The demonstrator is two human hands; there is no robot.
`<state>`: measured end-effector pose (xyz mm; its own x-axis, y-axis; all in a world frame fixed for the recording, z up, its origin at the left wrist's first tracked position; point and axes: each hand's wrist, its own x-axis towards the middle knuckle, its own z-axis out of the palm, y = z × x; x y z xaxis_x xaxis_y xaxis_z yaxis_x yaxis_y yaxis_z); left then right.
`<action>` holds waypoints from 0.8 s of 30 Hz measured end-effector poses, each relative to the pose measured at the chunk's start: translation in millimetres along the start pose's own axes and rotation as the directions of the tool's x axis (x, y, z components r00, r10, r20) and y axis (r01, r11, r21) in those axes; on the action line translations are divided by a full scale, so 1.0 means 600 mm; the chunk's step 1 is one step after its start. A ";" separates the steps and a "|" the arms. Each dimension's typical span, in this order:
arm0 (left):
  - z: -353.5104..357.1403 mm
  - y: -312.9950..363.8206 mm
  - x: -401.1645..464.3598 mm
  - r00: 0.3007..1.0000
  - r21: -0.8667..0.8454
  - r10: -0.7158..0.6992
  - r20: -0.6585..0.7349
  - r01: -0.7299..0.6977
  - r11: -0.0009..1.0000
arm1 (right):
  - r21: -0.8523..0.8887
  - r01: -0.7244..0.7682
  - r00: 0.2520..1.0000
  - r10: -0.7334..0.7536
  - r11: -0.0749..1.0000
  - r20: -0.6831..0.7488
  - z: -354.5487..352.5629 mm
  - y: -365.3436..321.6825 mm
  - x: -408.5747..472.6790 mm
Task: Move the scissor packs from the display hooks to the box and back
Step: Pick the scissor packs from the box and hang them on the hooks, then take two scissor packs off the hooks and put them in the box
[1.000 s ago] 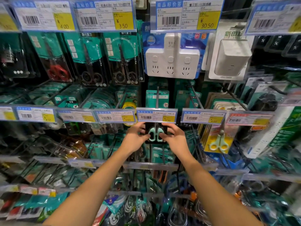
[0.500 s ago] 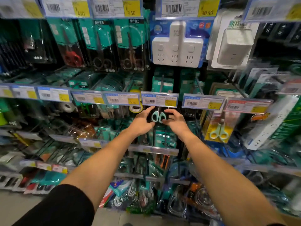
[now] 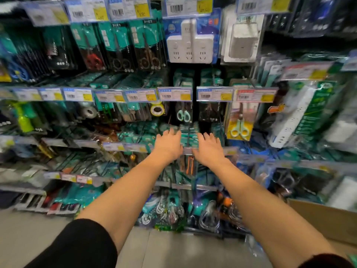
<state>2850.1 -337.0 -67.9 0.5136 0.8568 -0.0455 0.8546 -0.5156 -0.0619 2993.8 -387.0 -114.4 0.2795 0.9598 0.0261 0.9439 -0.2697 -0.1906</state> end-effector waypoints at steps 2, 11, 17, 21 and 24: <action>0.003 0.015 -0.035 1.000 0.007 0.009 -0.013 -0.009 1.000 | -0.019 0.012 1.000 -0.013 1.000 -0.010 -0.003 0.008 -0.041; 0.067 0.095 -0.245 0.993 -0.014 0.075 -0.093 -0.077 0.997 | -0.083 0.021 1.000 -0.021 0.996 -0.006 0.004 0.045 -0.260; 0.090 0.187 -0.355 0.983 -0.062 0.175 -0.050 -0.178 0.982 | -0.127 0.008 1.000 -0.008 0.992 0.001 0.005 0.103 -0.414; 0.090 0.263 -0.406 0.958 -0.069 0.273 -0.089 -0.279 0.958 | -0.137 -0.053 0.999 0.051 0.989 -0.015 -0.006 0.148 -0.509; 0.088 0.324 -0.433 0.938 -0.074 0.329 -0.107 -0.337 0.938 | -0.165 -0.117 0.993 0.114 0.979 -0.025 -0.015 0.186 -0.570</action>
<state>2878.5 -660.3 -120.9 0.7711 0.6353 0.0434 0.6345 -0.7723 0.0314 3005.1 -746.2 -135.7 0.3896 0.9206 0.0286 0.9209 -0.3889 -0.0274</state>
